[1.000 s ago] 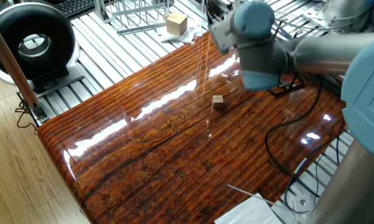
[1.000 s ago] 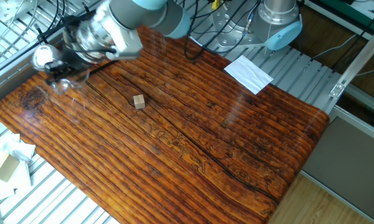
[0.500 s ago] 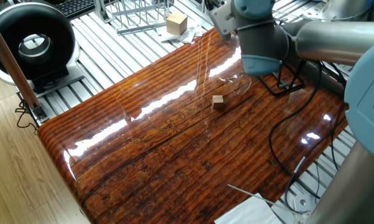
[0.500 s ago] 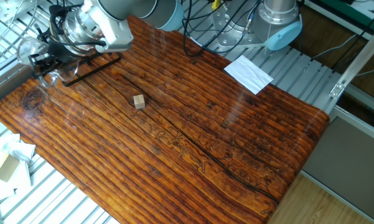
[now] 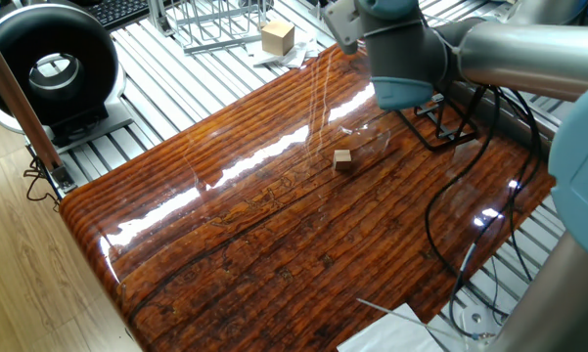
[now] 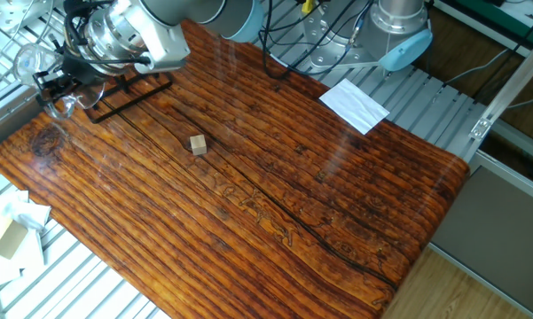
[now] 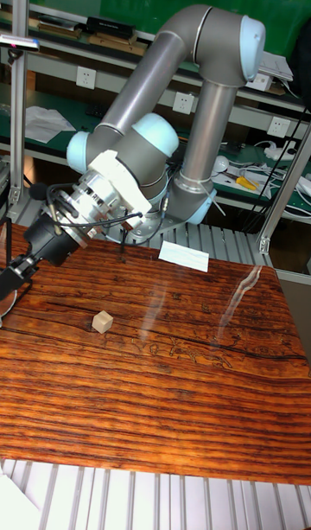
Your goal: Take the cup off the cup rack
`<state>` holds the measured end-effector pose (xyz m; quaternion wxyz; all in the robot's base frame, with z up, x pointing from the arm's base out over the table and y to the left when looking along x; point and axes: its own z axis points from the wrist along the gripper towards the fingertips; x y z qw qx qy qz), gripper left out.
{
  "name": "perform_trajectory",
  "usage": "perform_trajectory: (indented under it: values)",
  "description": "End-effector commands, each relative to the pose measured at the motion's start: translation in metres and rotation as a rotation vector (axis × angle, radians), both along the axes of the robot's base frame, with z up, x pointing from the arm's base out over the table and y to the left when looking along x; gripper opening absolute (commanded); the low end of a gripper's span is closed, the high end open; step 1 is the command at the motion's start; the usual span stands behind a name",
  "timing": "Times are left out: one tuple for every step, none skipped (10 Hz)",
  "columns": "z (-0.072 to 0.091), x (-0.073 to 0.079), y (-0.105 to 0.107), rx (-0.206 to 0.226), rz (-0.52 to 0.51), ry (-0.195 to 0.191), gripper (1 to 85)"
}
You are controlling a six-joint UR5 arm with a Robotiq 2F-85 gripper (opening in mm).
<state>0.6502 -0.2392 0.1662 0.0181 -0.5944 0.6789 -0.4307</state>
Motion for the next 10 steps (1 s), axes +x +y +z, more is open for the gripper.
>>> perform_trajectory:
  values:
    - [0.012,-0.004,0.004,-0.009,-0.017,0.01,1.3]
    - [0.014,-0.004,0.006,-0.012,-0.019,0.015,1.3]
    - [0.016,-0.005,0.01,-0.012,-0.023,0.018,1.3]
    - [0.02,-0.005,0.013,-0.02,-0.024,0.021,1.3]
    - [0.025,-0.006,0.017,-0.026,-0.027,0.022,1.3]
    - [0.028,-0.006,0.02,-0.027,-0.028,0.023,1.3]
    - [0.031,-0.007,0.02,-0.039,-0.027,0.024,1.3]
    - [0.034,-0.007,0.018,-0.048,-0.024,0.021,1.3]
    - [0.036,-0.008,0.019,-0.048,-0.024,0.021,1.3]
    - [0.04,-0.008,0.019,-0.06,-0.026,0.019,1.3]
